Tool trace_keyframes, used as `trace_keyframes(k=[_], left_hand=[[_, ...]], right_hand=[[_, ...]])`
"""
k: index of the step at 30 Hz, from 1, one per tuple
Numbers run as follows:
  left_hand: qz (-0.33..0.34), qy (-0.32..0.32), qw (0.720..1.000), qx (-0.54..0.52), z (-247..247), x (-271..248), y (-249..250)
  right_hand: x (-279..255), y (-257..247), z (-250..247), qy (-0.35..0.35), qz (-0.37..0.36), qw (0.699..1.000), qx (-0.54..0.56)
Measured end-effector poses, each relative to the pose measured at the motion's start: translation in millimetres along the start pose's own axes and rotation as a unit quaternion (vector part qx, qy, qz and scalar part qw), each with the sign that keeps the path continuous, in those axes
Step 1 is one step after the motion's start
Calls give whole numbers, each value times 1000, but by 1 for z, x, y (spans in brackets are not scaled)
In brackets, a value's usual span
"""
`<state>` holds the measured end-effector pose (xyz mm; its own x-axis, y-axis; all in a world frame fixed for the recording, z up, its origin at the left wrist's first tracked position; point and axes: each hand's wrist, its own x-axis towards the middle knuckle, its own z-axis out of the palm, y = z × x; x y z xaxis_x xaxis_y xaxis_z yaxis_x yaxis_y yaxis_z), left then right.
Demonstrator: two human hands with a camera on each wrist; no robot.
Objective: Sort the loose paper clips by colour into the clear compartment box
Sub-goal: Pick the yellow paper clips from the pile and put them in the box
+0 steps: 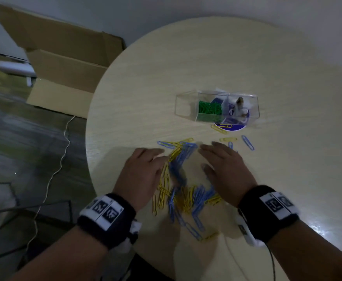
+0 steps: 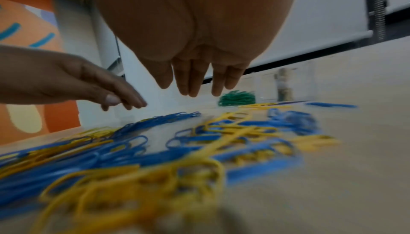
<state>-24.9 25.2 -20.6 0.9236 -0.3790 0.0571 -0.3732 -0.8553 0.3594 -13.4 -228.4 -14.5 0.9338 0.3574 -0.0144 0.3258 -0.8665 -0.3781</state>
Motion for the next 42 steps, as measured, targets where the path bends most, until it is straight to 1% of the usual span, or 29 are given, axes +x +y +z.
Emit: trace_keyframes(k=[1,3,5,6,8,11,13,14,16,18,20,21,22,23,25,27,28,31,34,36,39,42], left_hand=[[17,-19,1000,11,3,8,0],[35,-52,997,35,7,17,-1],[28,-74,995,60,7,20,-4],[23,-78,994,69,5,21,-4],[11,-79,994,71,3,20,-6],[-16,-59,997,47,3,20,-8],[-22,-39,999,26,4,21,-13],[-27,-23,999,17,4,22,-16],[-45,16,999,-3,1,28,-22],[-54,47,997,-3,-2,37,-27],[-24,49,999,4,-2,47,-30],[0,36,999,10,-1,51,-30],[22,21,999,20,3,54,-31],[35,9,999,32,5,56,-33],[38,1,998,57,8,60,-39],[29,4,996,85,5,59,-46],[22,6,995,92,2,57,-49],[-7,7,997,77,-6,50,-62],[-24,-21,999,30,-11,47,-68],[-56,-22,998,-16,-13,47,-65],[-101,-24,990,-94,-14,48,-59],[-87,-29,990,-109,-16,39,-52]], right_hand=[[10,-7,4,-21,-27,999,-7],[25,-19,13,-97,-58,993,-36],[22,-19,18,-176,-34,982,-66],[15,-16,19,-193,-20,978,-71],[-4,-7,14,-193,-3,979,-71],[-28,5,6,-208,38,977,-42],[-34,11,0,-181,45,982,-10],[-34,14,-2,-145,38,989,5],[-27,19,-4,-49,33,997,40],[-9,20,-9,21,48,996,72],[15,16,-10,55,34,995,79],[27,12,-7,54,15,996,69],[37,7,-4,39,-6,998,52],[46,1,1,10,-21,999,33],[57,-8,9,-60,-16,998,-1],[58,-11,14,-101,3,994,-31],[57,-11,15,-101,6,994,-46],[52,-7,13,-71,30,995,-63],[50,-1,14,-43,61,996,-48],[53,0,15,-46,77,995,-33],[64,-5,13,-68,105,992,2],[73,-13,14,-71,129,989,34]])
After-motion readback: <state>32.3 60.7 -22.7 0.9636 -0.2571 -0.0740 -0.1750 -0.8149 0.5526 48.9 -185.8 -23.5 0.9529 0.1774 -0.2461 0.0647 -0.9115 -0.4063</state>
